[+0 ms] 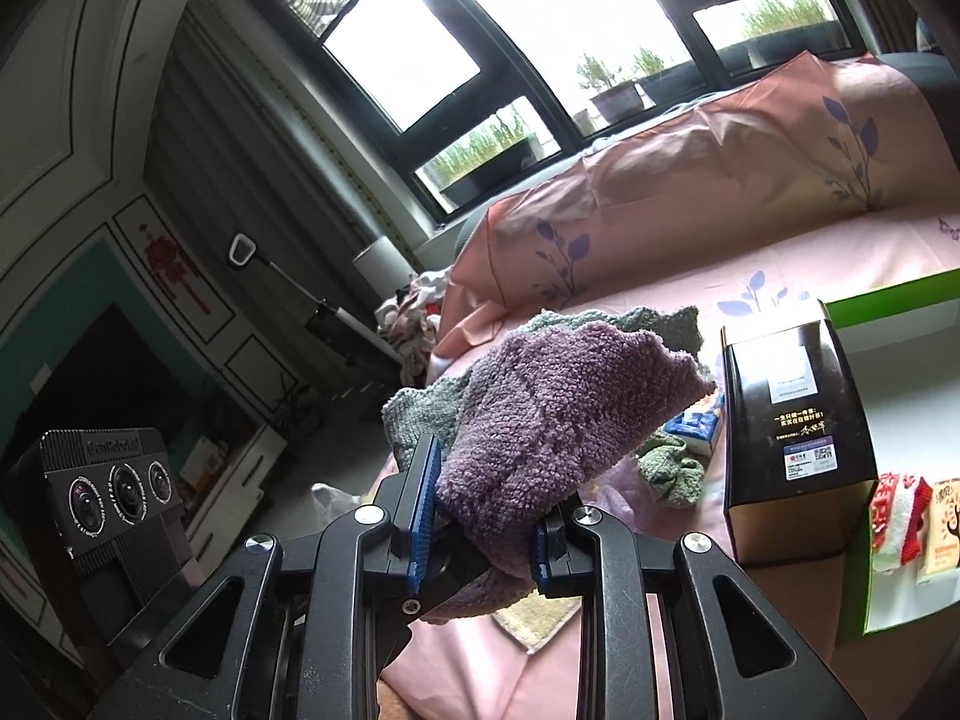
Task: Organize soft objects
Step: 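Grasp the purple sock and grey-green cloth with the right tool and lift, then carry the sock and cloth with the right tool and release into the green box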
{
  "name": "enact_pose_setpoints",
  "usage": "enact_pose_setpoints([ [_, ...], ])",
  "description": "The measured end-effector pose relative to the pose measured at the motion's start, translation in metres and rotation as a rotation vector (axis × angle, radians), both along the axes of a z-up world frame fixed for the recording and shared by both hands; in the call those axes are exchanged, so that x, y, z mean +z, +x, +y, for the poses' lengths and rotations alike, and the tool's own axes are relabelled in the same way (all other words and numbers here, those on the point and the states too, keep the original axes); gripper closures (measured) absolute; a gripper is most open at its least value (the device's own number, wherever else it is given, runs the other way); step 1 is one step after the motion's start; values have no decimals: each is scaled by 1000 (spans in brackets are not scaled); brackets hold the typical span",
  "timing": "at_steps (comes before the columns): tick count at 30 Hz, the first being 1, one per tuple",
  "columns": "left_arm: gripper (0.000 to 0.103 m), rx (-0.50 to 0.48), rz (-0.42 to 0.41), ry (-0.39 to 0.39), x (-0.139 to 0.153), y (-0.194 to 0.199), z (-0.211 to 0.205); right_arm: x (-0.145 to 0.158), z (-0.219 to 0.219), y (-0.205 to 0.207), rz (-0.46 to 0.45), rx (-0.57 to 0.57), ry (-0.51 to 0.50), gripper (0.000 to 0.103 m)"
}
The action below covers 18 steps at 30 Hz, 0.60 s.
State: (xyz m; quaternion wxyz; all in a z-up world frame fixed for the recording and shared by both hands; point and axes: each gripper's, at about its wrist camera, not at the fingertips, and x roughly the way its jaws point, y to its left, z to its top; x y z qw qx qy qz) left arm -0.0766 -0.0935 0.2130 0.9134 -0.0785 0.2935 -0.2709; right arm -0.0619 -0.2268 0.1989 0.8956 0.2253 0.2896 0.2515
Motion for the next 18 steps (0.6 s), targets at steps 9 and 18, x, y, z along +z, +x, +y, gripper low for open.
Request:
enact_pose_setpoints([
  [9,73,-20,0,3,3,-6,-9,1,-10,-11,-20,-18,6,76],
  [18,73,-56,-16,10,4,-9,-25,3,-26,-19,-34,-52,14,76],
])
